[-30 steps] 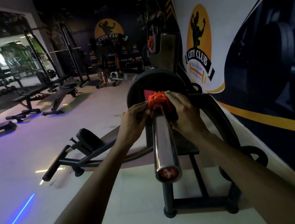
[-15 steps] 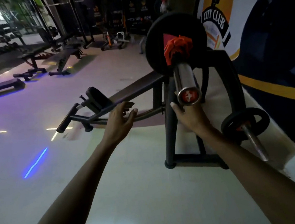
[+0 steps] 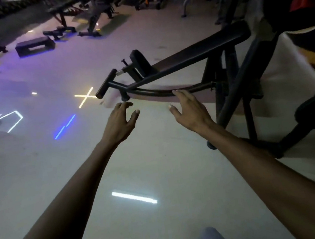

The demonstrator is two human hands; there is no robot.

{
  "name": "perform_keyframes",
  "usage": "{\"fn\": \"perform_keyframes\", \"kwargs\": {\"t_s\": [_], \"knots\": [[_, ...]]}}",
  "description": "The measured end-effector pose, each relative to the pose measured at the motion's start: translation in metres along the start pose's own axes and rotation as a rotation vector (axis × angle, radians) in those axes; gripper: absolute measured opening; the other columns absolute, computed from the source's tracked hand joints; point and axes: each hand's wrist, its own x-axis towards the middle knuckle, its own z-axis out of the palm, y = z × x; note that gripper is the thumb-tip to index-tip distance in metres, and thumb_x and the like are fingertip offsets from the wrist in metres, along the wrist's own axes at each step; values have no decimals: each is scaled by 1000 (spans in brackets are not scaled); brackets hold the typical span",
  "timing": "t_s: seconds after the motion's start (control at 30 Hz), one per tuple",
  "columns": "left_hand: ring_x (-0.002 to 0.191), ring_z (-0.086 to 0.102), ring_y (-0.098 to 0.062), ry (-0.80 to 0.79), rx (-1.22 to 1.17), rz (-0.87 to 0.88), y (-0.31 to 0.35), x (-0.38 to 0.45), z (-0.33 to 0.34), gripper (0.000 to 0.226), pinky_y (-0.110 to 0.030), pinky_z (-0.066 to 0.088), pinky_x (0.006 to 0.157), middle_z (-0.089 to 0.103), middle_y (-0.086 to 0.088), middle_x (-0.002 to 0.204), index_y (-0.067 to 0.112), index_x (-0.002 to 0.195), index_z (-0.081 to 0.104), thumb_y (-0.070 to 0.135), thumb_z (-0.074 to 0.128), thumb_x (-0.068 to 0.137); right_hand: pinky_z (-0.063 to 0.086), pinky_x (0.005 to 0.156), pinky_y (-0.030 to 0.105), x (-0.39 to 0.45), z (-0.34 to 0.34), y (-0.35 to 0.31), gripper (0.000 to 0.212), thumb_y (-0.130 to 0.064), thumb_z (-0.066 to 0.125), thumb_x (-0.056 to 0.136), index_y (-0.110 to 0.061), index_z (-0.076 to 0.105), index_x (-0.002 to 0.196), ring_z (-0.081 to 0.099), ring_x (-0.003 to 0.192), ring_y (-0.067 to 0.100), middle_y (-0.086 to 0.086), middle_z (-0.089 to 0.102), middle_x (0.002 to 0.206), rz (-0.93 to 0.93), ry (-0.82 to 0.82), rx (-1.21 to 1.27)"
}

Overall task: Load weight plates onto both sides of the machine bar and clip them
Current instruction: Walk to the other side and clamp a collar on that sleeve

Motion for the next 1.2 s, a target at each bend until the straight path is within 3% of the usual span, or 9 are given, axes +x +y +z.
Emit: {"fn": "perform_keyframes", "kwargs": {"t_s": [0.23,0.47,0.73,1.2], "knots": [[137,47,-27,-15,133,-143,-125,25,-37,53,-47,47,106,51,-6,148,14,143,51,50,50,104,43,108,50,83,109,-74,58,-43,50,101,-13,40,151,41,141,28,7,41,156,-130,-144,-73],[139,44,-25,-23,205,-283,-257,108,-86,53,-51,48,103,49,-2,149,17,144,50,52,48,104,41,108,47,215,223,-146,57,-41,50,102,-13,40,150,39,143,27,8,42,155,-220,-229,-42],[143,37,-23,-38,225,-437,-386,221,-145,54,-41,44,93,46,-1,152,15,146,49,50,47,105,43,104,49,372,329,-219,54,-42,48,103,-14,41,149,42,139,28,7,46,150,-251,-333,-18],[141,40,-27,-48,208,-448,-664,464,-245,57,-44,46,98,45,-3,152,13,148,47,50,48,105,41,107,48,666,540,-351,58,-46,45,103,-13,41,150,44,139,28,8,46,151,-251,-344,-49]]}}
